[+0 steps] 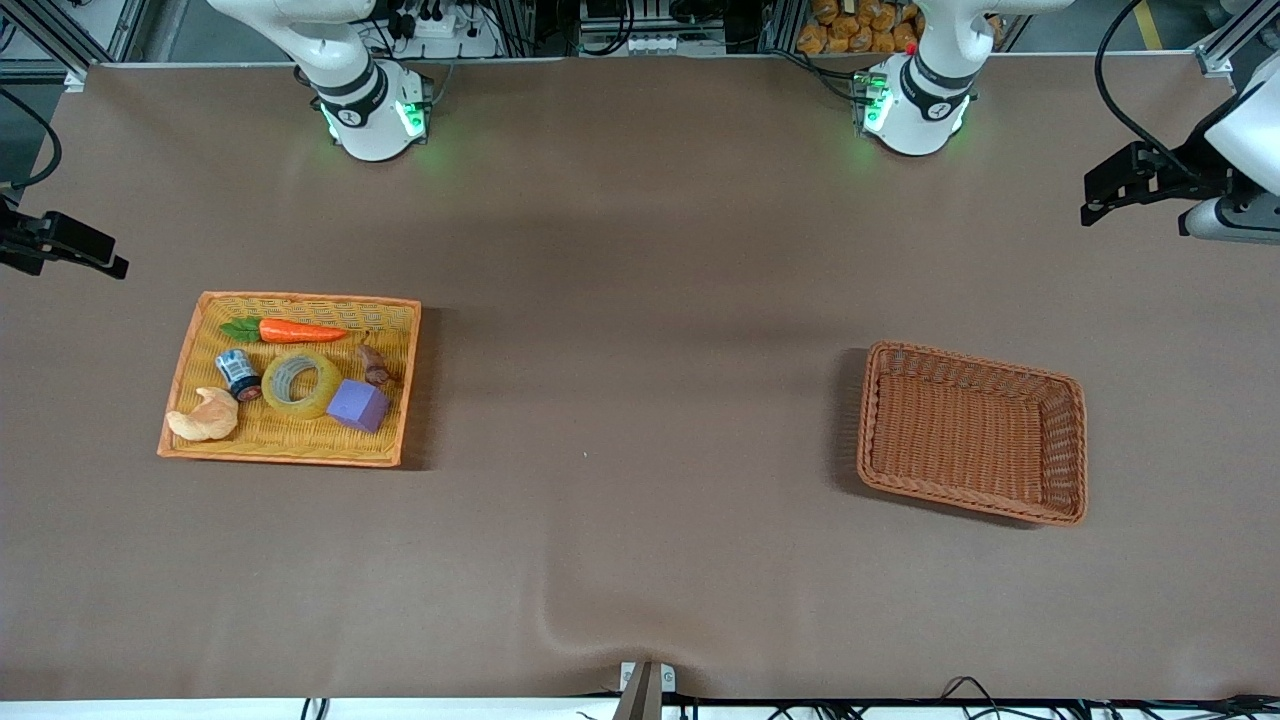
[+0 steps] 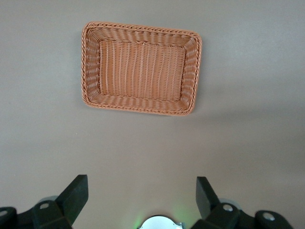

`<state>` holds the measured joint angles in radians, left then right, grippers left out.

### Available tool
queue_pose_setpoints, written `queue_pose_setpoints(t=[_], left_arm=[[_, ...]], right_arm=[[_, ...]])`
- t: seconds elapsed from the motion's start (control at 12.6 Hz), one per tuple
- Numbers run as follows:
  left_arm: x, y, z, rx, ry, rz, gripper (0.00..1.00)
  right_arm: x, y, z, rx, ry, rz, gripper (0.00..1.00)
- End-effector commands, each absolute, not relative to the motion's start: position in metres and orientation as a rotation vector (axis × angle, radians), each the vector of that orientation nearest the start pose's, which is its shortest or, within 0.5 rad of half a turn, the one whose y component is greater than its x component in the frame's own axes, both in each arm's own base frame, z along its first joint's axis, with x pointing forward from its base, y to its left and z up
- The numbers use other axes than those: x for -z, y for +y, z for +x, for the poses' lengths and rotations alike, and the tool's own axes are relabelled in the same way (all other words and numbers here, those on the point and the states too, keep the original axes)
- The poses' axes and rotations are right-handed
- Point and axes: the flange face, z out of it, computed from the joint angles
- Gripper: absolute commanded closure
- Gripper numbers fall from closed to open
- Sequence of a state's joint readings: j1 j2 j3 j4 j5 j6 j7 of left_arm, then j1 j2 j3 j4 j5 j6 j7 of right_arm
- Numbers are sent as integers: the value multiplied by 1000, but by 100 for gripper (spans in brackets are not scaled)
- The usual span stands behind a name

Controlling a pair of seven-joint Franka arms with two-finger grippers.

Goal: Transfer tape with both arms

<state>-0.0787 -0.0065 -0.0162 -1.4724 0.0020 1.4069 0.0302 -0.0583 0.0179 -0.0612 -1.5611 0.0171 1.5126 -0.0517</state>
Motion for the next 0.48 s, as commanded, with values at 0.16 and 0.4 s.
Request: queue_pose_setpoints(t=[0.16,0.4], left_arm=[[-662,-48,536,-55,159,-3126,0],[-662,-48,536,-52,157,-3128,0]], right_arm=[[-612,-63,553,-118,80,-3110,0],[-604,-47,556,-143,26,-3111,0]])
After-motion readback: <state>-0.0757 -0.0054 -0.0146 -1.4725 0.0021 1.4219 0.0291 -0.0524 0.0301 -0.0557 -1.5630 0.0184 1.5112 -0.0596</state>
